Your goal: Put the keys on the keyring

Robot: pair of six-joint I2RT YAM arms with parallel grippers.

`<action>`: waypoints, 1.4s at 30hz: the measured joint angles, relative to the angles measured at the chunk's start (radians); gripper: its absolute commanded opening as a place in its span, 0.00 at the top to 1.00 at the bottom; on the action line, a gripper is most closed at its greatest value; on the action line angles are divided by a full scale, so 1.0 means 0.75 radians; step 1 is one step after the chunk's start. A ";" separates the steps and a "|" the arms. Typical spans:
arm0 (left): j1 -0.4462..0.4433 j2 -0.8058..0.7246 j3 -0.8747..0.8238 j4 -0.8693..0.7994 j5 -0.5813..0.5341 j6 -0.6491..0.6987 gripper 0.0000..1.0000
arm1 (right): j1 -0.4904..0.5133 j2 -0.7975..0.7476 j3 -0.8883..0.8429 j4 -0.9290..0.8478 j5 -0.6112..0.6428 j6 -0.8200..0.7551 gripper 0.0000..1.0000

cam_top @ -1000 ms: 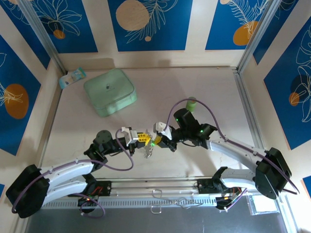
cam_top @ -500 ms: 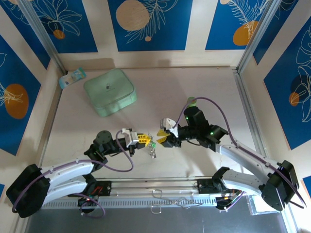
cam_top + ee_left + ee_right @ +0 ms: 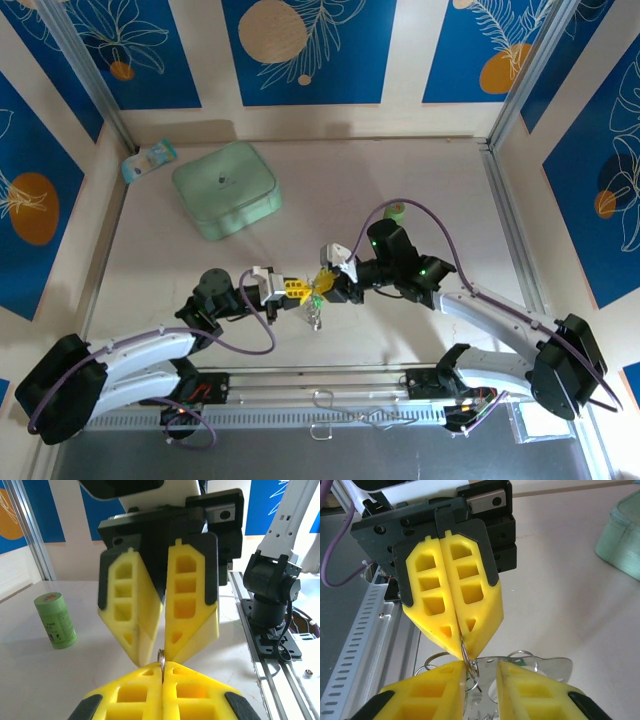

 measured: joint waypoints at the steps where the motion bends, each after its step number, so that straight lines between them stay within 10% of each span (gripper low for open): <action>1: -0.001 0.003 0.000 0.007 -0.001 -0.001 1.00 | 0.004 0.008 0.000 0.004 -0.001 0.004 0.86; 6: 0.000 0.014 0.000 0.016 -0.011 -0.015 1.00 | 0.004 0.011 0.000 0.005 0.001 0.002 1.00; 9: -0.001 0.013 0.000 0.009 -0.025 -0.010 0.77 | 0.004 0.011 0.003 -0.005 0.007 -0.015 1.00; 14: -0.001 -0.055 0.025 -0.145 -0.047 0.038 0.70 | 0.018 0.011 0.062 -0.150 0.057 -0.090 1.00; 31: -0.009 -0.109 0.171 -0.603 -0.045 0.203 1.00 | 0.179 0.169 0.401 -0.626 0.369 -0.412 1.00; 34: -0.009 -0.110 0.171 -0.597 -0.045 0.201 1.00 | 0.145 0.155 0.383 -0.602 0.320 -0.382 0.76; 42: -0.009 -0.061 0.060 -0.291 -0.057 0.060 1.00 | -0.040 -0.042 0.094 -0.203 -0.022 -0.127 0.73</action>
